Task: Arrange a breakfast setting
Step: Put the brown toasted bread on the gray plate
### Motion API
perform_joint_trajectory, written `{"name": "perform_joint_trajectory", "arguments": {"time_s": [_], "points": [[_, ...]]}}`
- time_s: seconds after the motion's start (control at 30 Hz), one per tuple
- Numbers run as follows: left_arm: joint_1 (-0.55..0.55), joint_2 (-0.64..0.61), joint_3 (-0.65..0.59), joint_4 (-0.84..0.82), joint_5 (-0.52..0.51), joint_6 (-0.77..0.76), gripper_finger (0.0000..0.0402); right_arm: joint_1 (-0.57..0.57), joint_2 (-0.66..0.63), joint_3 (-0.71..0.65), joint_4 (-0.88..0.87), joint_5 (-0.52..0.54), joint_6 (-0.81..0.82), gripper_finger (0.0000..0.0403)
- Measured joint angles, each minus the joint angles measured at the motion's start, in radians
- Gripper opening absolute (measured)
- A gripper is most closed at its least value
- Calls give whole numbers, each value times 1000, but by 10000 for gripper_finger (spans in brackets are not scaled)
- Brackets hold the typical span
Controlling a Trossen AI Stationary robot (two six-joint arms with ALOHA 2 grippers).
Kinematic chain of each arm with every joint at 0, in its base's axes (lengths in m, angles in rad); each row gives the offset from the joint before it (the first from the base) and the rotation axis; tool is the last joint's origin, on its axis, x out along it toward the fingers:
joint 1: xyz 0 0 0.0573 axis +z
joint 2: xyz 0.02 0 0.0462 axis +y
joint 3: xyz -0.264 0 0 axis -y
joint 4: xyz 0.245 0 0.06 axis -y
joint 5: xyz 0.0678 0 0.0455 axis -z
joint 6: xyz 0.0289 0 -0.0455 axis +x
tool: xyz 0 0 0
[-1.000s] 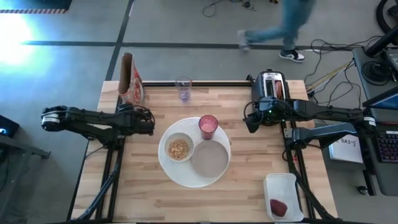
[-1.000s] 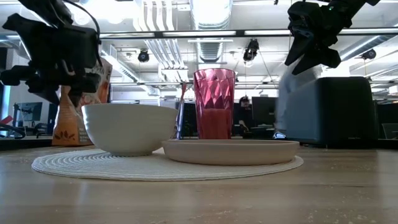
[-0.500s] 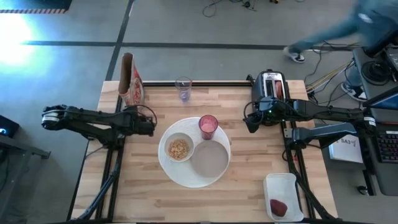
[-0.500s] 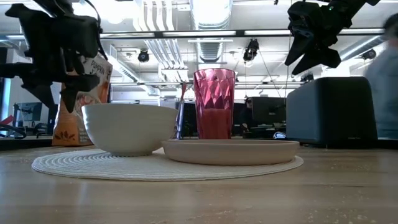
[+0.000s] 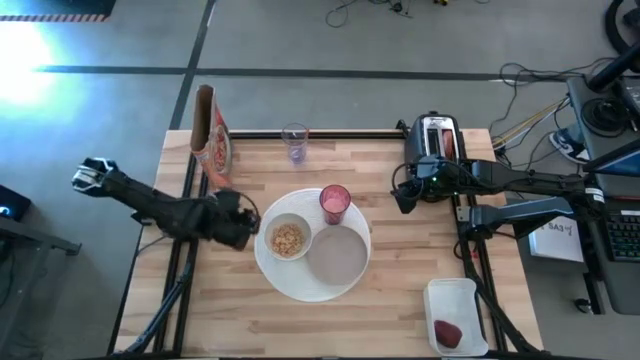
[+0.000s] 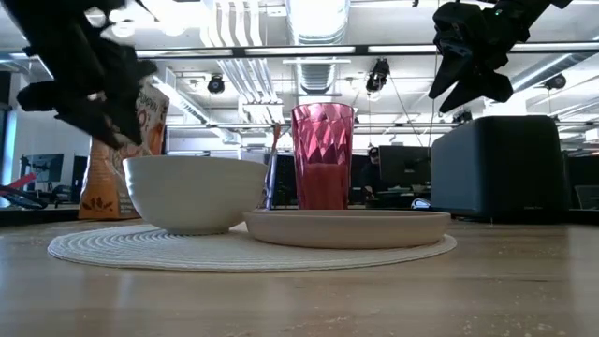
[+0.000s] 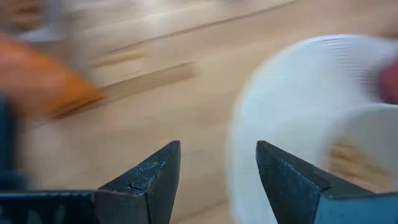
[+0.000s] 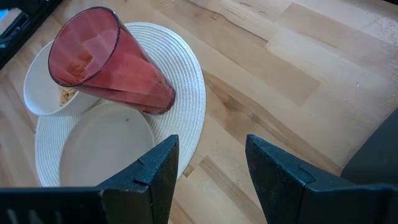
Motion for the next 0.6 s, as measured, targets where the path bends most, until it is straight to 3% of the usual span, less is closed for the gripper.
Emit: {"name": "perform_joint_trajectory", "arguments": {"time_s": [0.2,0.37,0.6], "points": [[-151,0,-23,231,-101,134,194,0,0,0,0,0,0,176],[-216,0,-10,291,-174,180,194,0,0,0,0,0,0,176],[-252,0,3,367,-190,276,194,0,0,0,0,0,0,176]]}}
